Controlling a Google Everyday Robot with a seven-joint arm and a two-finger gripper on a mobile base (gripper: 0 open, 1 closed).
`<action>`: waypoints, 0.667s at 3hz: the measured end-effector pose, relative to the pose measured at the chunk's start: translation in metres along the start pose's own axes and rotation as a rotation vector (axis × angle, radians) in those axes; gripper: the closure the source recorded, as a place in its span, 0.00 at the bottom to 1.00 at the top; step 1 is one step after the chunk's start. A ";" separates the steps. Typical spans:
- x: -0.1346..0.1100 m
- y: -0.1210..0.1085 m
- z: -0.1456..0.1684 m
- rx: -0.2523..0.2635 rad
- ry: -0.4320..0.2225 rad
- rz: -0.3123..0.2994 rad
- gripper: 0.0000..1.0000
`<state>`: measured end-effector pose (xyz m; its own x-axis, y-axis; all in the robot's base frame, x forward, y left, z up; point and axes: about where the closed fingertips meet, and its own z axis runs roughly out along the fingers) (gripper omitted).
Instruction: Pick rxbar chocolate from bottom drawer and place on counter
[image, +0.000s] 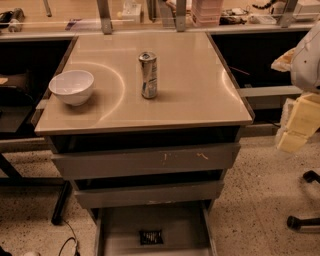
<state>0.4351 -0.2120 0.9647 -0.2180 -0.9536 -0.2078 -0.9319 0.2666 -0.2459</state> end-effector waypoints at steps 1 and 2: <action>0.002 0.021 0.045 -0.043 -0.040 -0.001 0.00; 0.011 0.046 0.114 -0.113 -0.088 0.006 0.00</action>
Offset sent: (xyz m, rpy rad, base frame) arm -0.0171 0.0266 -0.2182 0.1897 0.1654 0.0626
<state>0.4231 -0.1942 0.8434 -0.2023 -0.9347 -0.2922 -0.9584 0.2503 -0.1370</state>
